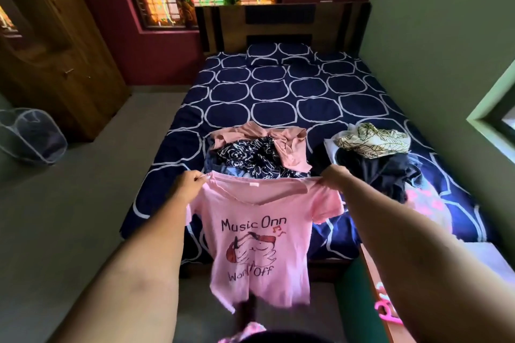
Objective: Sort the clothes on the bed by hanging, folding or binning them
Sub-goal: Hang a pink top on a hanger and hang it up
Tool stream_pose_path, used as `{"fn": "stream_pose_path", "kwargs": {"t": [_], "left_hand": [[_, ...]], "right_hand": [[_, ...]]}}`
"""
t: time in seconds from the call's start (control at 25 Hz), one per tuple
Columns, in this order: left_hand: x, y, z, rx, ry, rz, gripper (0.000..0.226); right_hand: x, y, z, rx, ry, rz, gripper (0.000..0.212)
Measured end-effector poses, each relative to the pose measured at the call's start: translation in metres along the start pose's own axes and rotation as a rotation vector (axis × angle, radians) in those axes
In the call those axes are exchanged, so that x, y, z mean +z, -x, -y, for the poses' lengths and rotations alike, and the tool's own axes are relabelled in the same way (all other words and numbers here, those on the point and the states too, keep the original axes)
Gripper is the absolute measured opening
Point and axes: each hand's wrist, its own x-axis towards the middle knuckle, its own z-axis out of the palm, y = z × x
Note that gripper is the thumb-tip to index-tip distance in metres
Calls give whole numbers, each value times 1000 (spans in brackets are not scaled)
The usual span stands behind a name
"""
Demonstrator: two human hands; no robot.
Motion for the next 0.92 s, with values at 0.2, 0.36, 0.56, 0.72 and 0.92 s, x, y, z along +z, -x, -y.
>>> {"fn": "stream_pose_path", "kwargs": {"t": [0.2, 0.36, 0.56, 0.72, 0.92], "left_hand": [[14, -41, -20, -3, -46, -49, 27], [29, -100, -36, 84, -160, -204, 25], [46, -181, -55, -48, -238, -116, 29], [73, -247, -49, -97, -6, 89, 27], [104, -280, -46, -45, -2, 343, 61]], "right_hand": [[2, -56, 2, 134, -192, -97, 23], [-3, -115, 17, 264, -407, -144, 19], [-10, -188, 35, 265, -476, -171, 19], [-3, -241, 50, 255, -387, -144, 25], [24, -271, 61, 81, -517, -121, 62]]}}
